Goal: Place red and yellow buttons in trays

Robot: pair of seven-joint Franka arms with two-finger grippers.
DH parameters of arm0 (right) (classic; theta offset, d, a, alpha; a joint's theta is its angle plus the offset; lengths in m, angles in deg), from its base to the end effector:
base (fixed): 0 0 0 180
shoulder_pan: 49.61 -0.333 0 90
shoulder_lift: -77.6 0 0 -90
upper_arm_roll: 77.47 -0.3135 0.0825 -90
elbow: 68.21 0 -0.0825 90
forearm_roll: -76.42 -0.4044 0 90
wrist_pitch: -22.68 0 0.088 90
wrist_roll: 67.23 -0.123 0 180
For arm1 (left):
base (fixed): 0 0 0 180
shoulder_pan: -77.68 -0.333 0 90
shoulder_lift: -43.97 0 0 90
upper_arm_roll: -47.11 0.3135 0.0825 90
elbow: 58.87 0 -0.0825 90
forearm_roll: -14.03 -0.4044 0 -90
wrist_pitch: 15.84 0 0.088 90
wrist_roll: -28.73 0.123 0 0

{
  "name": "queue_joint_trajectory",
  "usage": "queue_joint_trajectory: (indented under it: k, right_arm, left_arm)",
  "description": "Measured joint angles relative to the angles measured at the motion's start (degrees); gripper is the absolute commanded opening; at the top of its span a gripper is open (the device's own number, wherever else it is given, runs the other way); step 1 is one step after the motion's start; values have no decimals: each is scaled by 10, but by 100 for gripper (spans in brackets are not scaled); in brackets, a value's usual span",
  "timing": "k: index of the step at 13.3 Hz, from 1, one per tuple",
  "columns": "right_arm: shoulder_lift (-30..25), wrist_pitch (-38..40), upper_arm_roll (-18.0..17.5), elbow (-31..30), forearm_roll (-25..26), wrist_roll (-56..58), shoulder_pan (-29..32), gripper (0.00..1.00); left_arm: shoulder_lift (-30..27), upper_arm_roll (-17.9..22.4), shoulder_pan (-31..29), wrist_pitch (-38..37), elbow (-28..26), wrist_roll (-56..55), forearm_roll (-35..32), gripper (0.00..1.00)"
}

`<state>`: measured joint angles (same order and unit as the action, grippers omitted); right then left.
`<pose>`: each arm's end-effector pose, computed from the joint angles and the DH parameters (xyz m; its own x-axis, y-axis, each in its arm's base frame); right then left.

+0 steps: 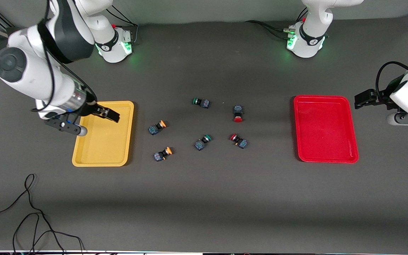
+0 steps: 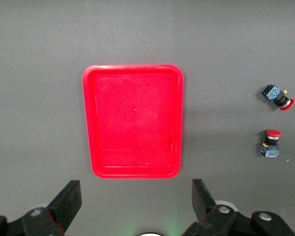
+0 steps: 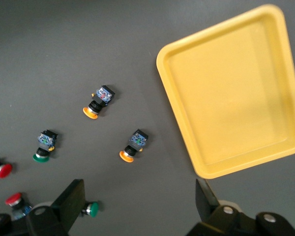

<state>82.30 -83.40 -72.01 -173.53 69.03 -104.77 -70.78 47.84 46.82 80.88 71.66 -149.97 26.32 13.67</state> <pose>0.5699 0.1740 0.4499 0.9068 -0.4028 -0.1246 -0.4109 -0.9105 -0.0469 0.5837 -0.0347 0.5540 0.9914 -0.0181 -0.1296 -0.0197 -0.9997 -0.0114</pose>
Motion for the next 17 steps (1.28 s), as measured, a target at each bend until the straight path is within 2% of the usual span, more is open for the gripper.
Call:
queue_joint_trajectory:
  k: [4,7,10,12,14,17]
  right_arm:
    - [31,-112,0,-80,-29,-116,-17,100]
    - [62,-206,-1,-139,-30,-193,-64,100]
    - [98,-285,-1,-181,-30,-233,-98,100]
    - [119,-326,-1,-199,-30,-254,-119,100]
    - [140,-351,1,-204,-30,-259,-122,100]
    - [176,-385,9,-206,-30,-259,-117,100]
  left_arm:
    - [-4,-20,59,-4,-13,-73,17,100]
    - [-17,-29,145,24,-56,-174,26,100]
    - [-18,-35,245,98,-90,-294,27,100]
    - [-17,-37,292,148,-121,-333,27,100]
    - [-15,-37,318,203,-168,-345,27,100]
    - [5,-36,340,344,-271,-352,27,100]
